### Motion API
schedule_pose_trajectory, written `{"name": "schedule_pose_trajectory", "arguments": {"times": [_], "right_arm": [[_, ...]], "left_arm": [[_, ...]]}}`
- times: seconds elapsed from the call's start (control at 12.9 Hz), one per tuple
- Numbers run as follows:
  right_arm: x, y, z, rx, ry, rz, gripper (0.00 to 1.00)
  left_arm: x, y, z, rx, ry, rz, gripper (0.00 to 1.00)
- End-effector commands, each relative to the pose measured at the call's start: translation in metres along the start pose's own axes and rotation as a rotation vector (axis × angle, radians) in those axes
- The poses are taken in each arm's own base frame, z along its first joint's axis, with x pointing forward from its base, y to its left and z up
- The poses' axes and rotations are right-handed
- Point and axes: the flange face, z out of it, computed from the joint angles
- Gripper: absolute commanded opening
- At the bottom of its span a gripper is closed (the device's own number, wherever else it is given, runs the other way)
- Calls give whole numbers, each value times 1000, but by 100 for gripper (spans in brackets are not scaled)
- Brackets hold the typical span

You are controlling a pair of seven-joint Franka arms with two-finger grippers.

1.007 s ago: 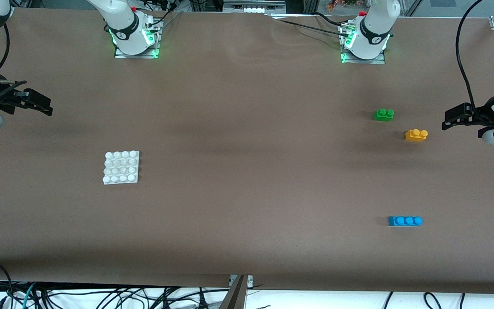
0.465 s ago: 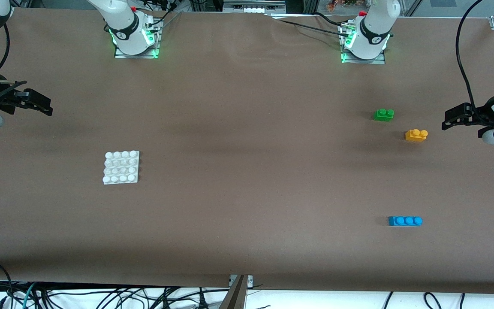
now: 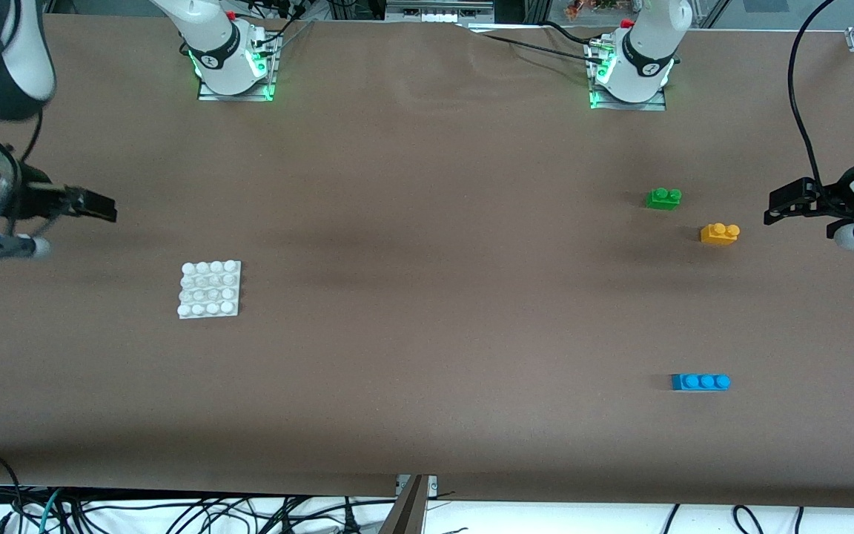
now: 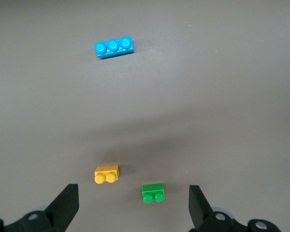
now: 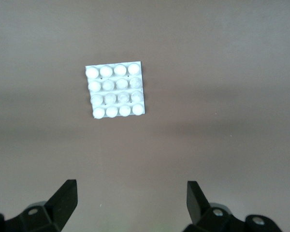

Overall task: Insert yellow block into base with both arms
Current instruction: 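Move the right gripper down to the white base plate's edge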

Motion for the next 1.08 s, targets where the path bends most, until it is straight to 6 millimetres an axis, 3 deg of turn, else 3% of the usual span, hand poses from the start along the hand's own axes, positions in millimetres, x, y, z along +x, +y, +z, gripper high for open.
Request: {"name": "schedule_pose_trajectory", "arguments": {"times": [0.0, 0.46, 0.85, 1.01], "right_arm": [[41, 3, 62, 5, -5, -5, 100], [53, 1, 184, 16, 140, -2, 100], [54, -6, 239, 21, 184, -11, 100], [55, -8, 251, 41, 180, 8, 100]], "left_arm": [[2, -3, -6, 0, -2, 17, 100], [2, -2, -6, 0, -2, 19, 100], [2, -1, -6, 0, -2, 19, 100], [2, -1, -6, 0, -2, 19, 100]]}}
